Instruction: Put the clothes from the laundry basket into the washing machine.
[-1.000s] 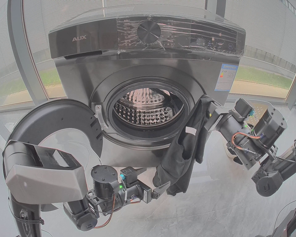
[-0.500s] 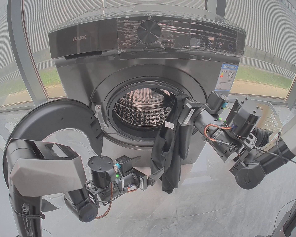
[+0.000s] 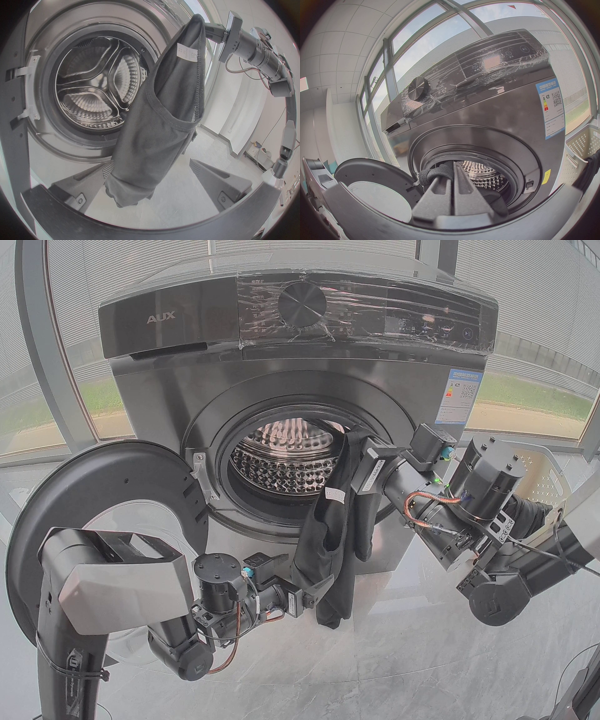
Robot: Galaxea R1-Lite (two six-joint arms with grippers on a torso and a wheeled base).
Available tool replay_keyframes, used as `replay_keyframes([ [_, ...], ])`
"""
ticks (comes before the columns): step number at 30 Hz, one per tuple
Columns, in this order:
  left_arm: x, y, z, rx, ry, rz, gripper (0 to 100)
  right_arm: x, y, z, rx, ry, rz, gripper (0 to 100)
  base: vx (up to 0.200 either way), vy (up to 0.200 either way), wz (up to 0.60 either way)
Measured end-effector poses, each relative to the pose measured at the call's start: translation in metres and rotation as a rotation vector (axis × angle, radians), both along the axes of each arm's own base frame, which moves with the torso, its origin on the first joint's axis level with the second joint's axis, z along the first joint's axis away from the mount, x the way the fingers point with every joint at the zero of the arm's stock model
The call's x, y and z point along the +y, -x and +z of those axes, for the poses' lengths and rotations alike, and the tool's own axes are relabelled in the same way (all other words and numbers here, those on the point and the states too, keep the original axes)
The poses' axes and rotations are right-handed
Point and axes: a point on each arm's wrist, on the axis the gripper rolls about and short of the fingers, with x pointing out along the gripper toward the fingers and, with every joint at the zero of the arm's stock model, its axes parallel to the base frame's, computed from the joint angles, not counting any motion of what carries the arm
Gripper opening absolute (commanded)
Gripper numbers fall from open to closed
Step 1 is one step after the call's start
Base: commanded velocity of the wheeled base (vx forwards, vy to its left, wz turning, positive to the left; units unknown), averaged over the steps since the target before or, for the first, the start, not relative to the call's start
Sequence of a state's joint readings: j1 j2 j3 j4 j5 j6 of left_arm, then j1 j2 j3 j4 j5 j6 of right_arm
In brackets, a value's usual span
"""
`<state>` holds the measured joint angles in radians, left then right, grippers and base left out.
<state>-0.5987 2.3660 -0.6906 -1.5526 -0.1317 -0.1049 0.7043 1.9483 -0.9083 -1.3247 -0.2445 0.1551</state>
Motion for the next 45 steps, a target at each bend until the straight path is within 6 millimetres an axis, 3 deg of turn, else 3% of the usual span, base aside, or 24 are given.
replay_keyframes([
  [14, -0.02, -0.029, -0.021, -0.036, 0.032, -0.014, 100, 0.006, 0.001, -0.003, -0.002, -0.004, 0.013, 0, 0.0, 0.0, 0.0],
  [15, -0.021, -0.03, -0.022, -0.037, 0.033, -0.011, 0, 0.006, 0.002, -0.003, -0.002, -0.004, 0.013, 0, 0.0, 0.0, 0.0],
  [24, -0.021, -0.039, -0.028, -0.048, 0.043, 0.01, 0, 0.0, 0.001, -0.01, 0.016, 0.008, -0.006, 0, 0.0, 0.0, 0.0],
  [31, -0.009, -0.037, -0.016, -0.052, 0.041, 0.031, 0, -0.012, 0.002, -0.024, 0.056, 0.041, -0.025, 0, 0.0, 0.0, 0.0],
  [39, 0.027, -0.007, 0.031, -0.055, 0.04, 0.06, 0, -0.039, 0.016, -0.051, 0.12, 0.099, -0.027, 0, 0.0, 0.0, 0.0],
  [45, 0.055, 0.031, 0.07, -0.072, 0.061, 0.037, 0, -0.056, 0.031, -0.065, 0.155, 0.095, -0.015, 0, 0.0, 0.0, 0.0],
])
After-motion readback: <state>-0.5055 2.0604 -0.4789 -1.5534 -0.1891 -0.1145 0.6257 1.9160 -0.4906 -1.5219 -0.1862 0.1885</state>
